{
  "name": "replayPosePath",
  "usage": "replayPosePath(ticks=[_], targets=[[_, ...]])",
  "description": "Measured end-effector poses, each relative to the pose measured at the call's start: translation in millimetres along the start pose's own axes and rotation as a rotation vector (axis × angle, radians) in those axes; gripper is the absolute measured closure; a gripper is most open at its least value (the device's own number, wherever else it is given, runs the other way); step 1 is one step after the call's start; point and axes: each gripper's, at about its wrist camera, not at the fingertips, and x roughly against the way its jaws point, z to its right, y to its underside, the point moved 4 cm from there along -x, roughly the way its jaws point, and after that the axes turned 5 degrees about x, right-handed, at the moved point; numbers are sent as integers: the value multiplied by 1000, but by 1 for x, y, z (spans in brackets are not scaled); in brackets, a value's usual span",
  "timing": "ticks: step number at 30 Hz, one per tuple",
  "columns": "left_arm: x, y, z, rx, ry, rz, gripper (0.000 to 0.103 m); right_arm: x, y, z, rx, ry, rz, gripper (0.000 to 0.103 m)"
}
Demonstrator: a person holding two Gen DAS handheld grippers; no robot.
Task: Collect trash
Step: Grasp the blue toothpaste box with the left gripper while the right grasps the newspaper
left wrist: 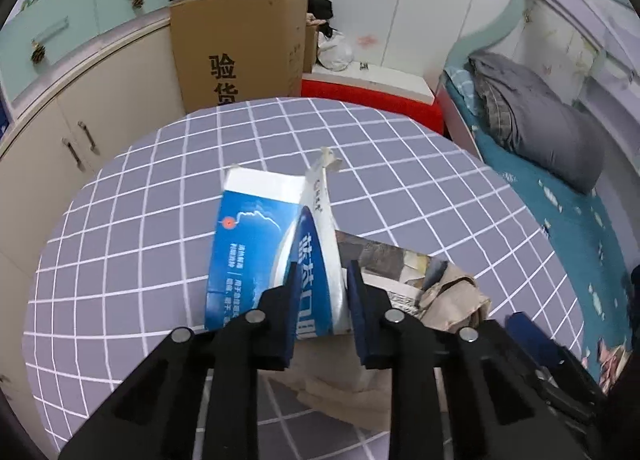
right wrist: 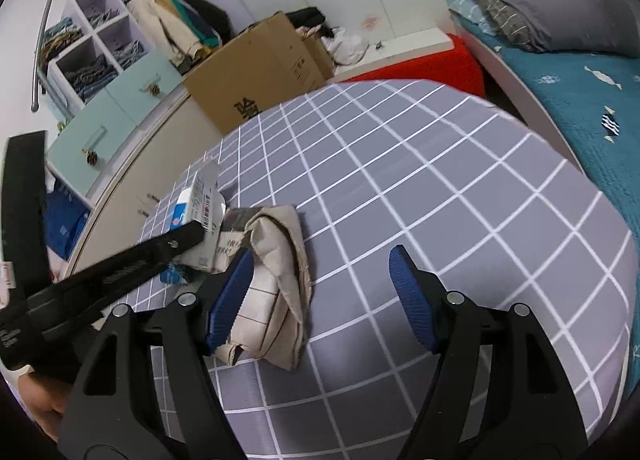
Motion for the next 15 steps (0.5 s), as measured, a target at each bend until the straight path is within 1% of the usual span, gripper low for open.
replayPosePath(ticks=[1, 4, 6, 9, 10, 11, 12, 13, 14, 15], targets=[[5, 0, -7, 18, 6, 8, 82, -3, 0, -3, 7, -6, -10, 30], [19, 1, -24, 30, -2, 44, 84, -9, -3, -11, 6, -34, -30, 30], [29, 3, -34, 41, -9, 64, 85, -15, -5, -19, 19, -16, -41, 27], [46, 7, -51, 41, -30, 100, 85, -23, -7, -29, 36, -14, -59, 27], [51, 8, -55, 41, -35, 108, 85, -27, -7, -36, 72, 6, -67, 30], [56, 10, -62, 43, -39, 116, 85, -29, -7, -39, 95, 27, -68, 52], [63, 13, -71, 46, -37, 122, 85, -31, -6, -41, 107, 40, -73, 60], [68, 15, -76, 50, -35, 125, 85, -32, -5, -43, 107, 39, -76, 61], [76, 18, -85, 57, -32, 132, 85, -31, -4, -44, 113, 47, -71, 69], [83, 20, -93, 63, -29, 137, 85, -28, -4, -45, 124, 63, -59, 69]])
